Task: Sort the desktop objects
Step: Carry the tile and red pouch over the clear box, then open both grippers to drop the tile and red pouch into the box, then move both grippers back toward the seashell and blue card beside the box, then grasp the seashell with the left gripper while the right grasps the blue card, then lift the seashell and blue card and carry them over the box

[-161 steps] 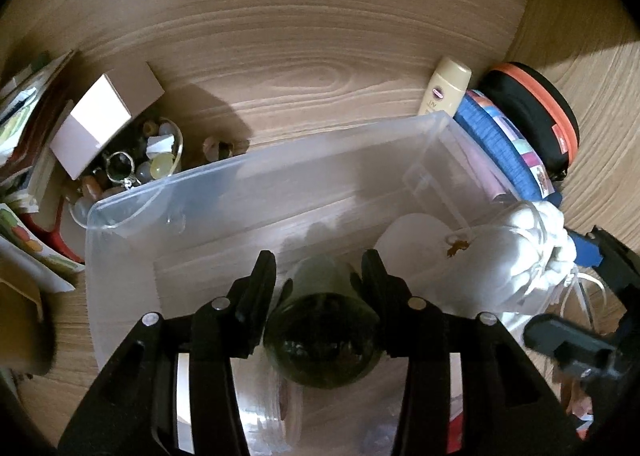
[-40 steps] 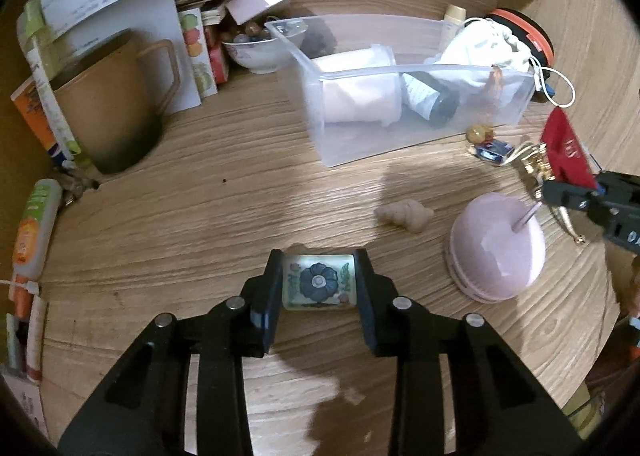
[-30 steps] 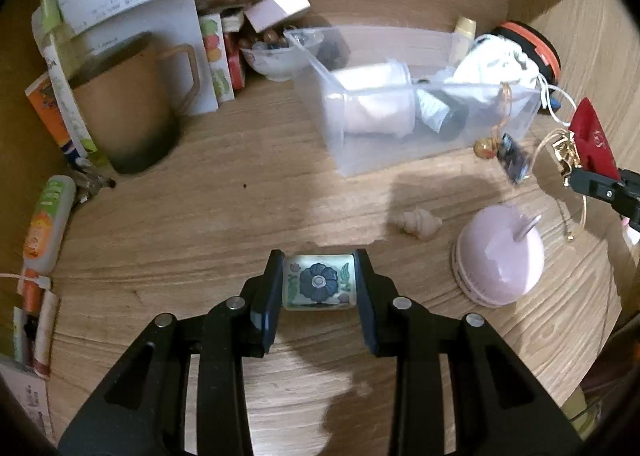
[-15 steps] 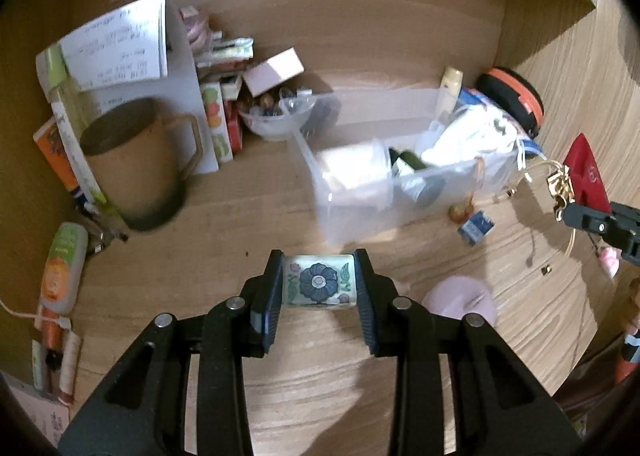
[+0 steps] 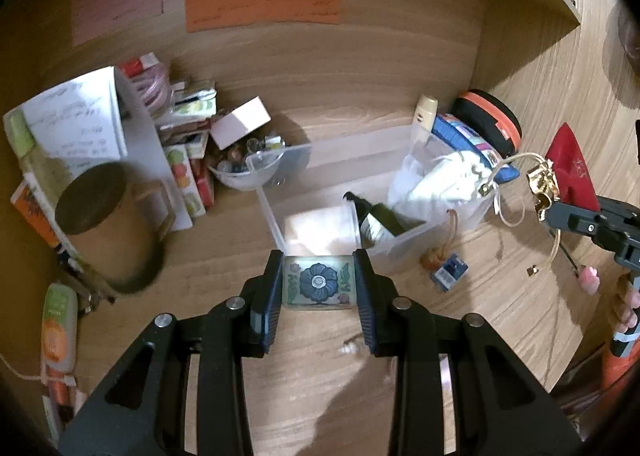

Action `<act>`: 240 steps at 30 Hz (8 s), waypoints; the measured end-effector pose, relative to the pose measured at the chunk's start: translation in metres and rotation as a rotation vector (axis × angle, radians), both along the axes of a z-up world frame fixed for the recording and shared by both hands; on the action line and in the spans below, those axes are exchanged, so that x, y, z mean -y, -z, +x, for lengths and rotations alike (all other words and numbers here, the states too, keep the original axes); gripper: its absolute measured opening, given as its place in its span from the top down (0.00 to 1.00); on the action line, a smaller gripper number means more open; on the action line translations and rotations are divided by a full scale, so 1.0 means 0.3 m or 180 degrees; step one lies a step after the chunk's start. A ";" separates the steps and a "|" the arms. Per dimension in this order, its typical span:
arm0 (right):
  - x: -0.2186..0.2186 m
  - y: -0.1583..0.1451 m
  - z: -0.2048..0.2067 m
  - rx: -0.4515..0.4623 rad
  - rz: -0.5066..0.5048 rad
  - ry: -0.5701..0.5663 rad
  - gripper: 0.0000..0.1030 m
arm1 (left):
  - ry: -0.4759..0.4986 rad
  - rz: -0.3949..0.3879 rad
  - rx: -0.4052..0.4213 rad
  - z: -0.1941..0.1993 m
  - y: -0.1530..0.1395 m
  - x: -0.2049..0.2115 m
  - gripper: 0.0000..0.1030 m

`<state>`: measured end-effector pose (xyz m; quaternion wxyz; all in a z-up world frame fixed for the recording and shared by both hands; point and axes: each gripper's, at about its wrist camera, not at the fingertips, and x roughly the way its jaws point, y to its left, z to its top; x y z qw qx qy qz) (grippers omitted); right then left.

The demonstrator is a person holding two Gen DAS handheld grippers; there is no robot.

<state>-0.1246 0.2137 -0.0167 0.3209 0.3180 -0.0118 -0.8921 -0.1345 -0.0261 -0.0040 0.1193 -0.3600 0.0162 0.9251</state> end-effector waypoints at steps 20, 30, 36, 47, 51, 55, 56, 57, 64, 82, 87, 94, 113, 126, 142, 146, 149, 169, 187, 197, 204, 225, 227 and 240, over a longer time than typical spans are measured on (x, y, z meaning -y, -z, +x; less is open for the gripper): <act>0.178 0.042 -0.287 0.0054 0.0143 -0.0128 0.85 | 0.0045 0.0011 0.0049 -0.244 0.005 -0.035 0.68; 0.234 0.112 -0.415 0.0066 0.0524 0.0013 0.85 | 0.0020 -0.0056 0.0157 -0.389 0.051 -0.065 0.68; 0.233 0.169 -0.458 0.0110 0.0616 0.0066 0.85 | 0.0010 -0.0129 0.0261 -0.439 0.110 -0.077 0.68; 0.252 0.207 -0.446 0.0011 0.0797 0.0040 0.82 | 0.0011 -0.0290 0.0292 -0.453 0.157 -0.110 0.68; 0.259 0.234 -0.459 0.0102 0.0823 0.0054 0.81 | 0.0034 -0.0339 0.0255 -0.444 0.161 -0.129 0.68; 0.260 0.248 -0.460 0.0106 0.0865 0.0098 0.79 | 0.0054 -0.0378 0.0207 -0.431 0.160 -0.131 0.67; 0.261 0.247 -0.456 0.0077 0.0875 0.0111 0.78 | 0.0045 -0.0385 0.0194 -0.428 0.160 -0.131 0.66; 0.264 0.247 -0.454 0.0051 0.0888 0.0131 0.76 | 0.0030 -0.0397 0.0184 -0.427 0.159 -0.129 0.64; 0.266 0.239 -0.437 -0.0077 0.0942 0.0201 0.54 | -0.0018 -0.0337 0.0047 -0.399 0.125 -0.109 0.45; 0.249 0.166 -0.404 -0.0467 0.1034 0.0468 0.20 | -0.0116 -0.0326 -0.0131 -0.367 0.082 -0.090 0.29; 0.206 0.100 -0.394 -0.0554 0.0927 0.0592 0.12 | -0.0215 -0.0210 -0.0147 -0.349 0.046 -0.056 0.10; 0.154 -0.017 -0.336 -0.0708 0.0790 0.0804 0.05 | -0.0311 -0.0283 -0.0237 -0.254 0.004 -0.025 0.08; 0.062 -0.020 -0.049 -0.0774 0.0959 0.1052 0.00 | -0.0255 -0.0428 0.0045 -0.035 0.130 -0.017 0.08; 0.051 0.227 -0.086 0.0038 0.1022 0.0831 0.00 | -0.0162 -0.0234 0.0502 -0.025 0.289 -0.012 0.08; 0.117 0.360 -0.149 0.0565 0.0982 0.0444 0.06 | 0.0158 -0.0263 0.0684 -0.018 0.355 -0.062 0.08; 0.130 0.359 -0.134 0.0466 0.1049 0.0420 0.11 | 0.0158 -0.0354 0.0663 -0.017 0.359 -0.082 0.08; 0.139 0.364 -0.142 0.0500 0.1050 0.0349 0.17 | 0.0121 -0.0393 0.0613 -0.010 0.358 -0.086 0.09; 0.135 0.375 -0.161 0.0537 0.0980 0.0326 0.38 | 0.0168 -0.0310 0.0478 0.016 0.335 -0.081 0.57; 0.131 0.376 -0.172 0.0508 0.0969 0.0367 0.57 | -0.0049 -0.0186 0.0496 0.006 0.330 -0.033 0.80; 0.105 0.297 -0.136 0.0439 0.0702 0.0349 0.57 | -0.0159 -0.0116 0.0456 0.019 0.307 0.020 0.80; 0.093 0.216 -0.088 0.0283 0.0555 0.0299 0.57 | -0.0197 -0.0074 0.0305 0.032 0.236 0.044 0.80; 0.072 0.022 -0.088 -0.0181 0.0302 0.0277 0.57 | -0.0103 0.0064 -0.0008 -0.091 0.023 -0.003 0.80; 0.075 0.017 -0.100 -0.0190 0.0298 0.0293 0.57 | -0.0072 0.0065 -0.0020 -0.104 0.014 -0.017 0.80; 0.148 0.018 -0.265 -0.0123 0.0306 0.0246 0.57 | 0.0139 0.0062 0.0034 -0.250 0.002 -0.107 0.80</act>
